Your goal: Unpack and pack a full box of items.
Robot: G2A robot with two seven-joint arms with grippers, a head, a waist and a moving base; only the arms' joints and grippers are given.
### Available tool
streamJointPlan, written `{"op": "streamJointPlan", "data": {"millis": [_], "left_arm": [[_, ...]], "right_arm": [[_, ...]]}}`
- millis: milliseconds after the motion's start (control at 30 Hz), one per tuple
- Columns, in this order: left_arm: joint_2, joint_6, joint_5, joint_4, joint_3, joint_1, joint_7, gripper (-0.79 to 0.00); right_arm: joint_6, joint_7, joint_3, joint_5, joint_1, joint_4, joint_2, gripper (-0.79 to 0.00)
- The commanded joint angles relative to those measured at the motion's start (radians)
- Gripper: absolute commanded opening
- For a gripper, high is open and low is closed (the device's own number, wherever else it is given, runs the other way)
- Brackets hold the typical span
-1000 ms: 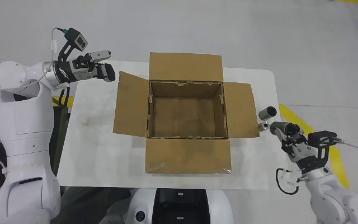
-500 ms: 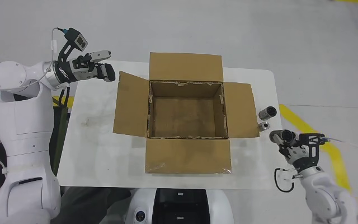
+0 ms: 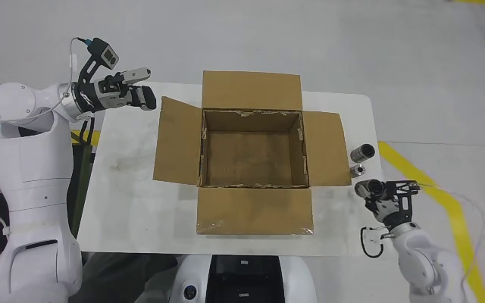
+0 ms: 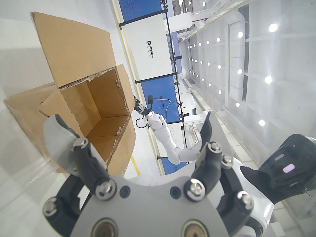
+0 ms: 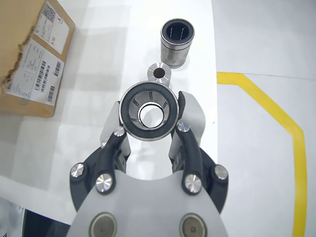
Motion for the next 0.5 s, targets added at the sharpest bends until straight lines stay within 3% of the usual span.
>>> {"op": "streamJointPlan", "data": {"millis": [0, 467], "left_arm": [[0.000, 0.000, 0.000, 0.000, 0.000, 0.000, 0.000, 0.000], [0.000, 0.000, 0.000, 0.000, 0.000, 0.000, 0.000, 0.000]], "right_arm": [[0.014, 0.005, -0.009, -0.010, 0.009, 0.014, 0.000, -0.785], [0.038, 0.019, -0.044, -0.051, 0.086, 0.097, 0.000, -0.785]]}}
